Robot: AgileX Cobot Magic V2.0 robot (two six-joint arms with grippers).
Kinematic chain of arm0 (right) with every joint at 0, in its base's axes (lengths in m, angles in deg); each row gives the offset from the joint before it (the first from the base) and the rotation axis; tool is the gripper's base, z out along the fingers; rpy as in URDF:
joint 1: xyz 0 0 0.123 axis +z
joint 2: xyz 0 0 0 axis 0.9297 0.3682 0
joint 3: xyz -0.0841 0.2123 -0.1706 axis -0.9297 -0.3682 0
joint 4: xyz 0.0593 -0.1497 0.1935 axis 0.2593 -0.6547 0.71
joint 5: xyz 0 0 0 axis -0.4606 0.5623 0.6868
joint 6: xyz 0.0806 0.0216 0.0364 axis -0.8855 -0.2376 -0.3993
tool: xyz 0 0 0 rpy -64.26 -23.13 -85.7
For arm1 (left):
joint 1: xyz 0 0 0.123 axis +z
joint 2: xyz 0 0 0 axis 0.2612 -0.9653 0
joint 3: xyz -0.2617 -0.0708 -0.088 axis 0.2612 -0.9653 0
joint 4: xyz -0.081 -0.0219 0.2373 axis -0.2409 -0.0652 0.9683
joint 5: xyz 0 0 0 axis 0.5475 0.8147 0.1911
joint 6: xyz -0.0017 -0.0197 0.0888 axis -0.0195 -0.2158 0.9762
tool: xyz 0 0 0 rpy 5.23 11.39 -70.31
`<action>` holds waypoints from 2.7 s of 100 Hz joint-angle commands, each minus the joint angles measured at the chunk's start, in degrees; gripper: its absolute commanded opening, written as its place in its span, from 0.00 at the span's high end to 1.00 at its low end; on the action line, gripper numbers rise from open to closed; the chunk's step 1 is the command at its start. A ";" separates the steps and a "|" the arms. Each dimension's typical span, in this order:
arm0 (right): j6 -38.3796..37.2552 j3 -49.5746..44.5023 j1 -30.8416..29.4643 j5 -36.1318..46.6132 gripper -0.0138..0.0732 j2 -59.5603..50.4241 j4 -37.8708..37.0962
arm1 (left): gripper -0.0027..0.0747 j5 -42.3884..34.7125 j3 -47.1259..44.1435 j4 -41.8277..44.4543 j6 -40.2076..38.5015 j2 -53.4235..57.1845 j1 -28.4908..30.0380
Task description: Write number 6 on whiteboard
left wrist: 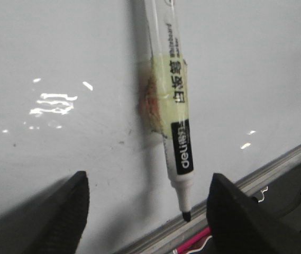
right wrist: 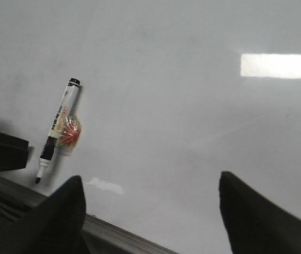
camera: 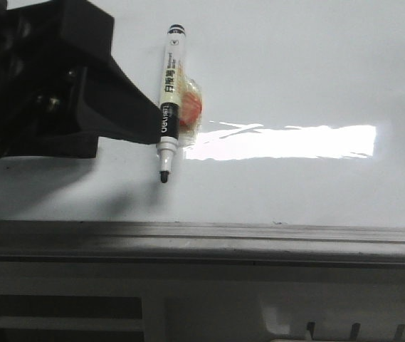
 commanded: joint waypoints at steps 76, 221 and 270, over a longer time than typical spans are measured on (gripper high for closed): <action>2.72 6.05 2.41 -3.71 0.29 1.62 2.99 | 0.99 13.11 9.19 10.93 1.71 -0.54 -0.48; 28.02 8.56 41.65 9.27 0.29 37.39 16.64 | 0.99 26.00 0.69 13.93 40.46 10.49 -0.48; 28.02 8.73 50.37 26.44 0.29 46.25 18.91 | 0.99 23.58 0.69 12.33 40.71 10.49 -0.48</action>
